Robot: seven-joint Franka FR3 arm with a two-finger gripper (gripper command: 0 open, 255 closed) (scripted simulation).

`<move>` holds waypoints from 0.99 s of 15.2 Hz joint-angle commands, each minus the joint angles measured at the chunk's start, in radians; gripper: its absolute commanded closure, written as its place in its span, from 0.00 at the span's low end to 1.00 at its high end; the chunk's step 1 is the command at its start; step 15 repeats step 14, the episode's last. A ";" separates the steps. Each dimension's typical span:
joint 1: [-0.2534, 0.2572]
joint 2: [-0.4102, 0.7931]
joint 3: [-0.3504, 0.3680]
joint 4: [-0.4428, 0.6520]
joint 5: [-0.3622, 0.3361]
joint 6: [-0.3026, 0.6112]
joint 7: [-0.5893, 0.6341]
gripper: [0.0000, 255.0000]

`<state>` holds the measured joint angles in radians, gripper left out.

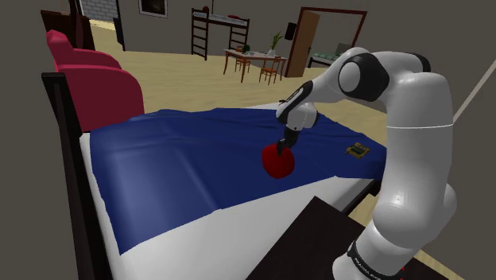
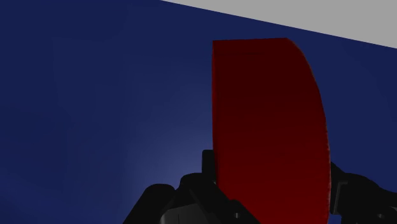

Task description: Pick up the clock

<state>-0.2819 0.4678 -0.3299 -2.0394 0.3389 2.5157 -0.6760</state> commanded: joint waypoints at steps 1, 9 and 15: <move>0.007 -0.022 -0.009 -0.001 -0.013 -0.018 0.010 1.00; 0.029 -0.101 -0.040 0.005 -0.064 -0.098 0.048 1.00; 0.036 -0.130 -0.050 0.011 -0.084 -0.131 0.062 1.00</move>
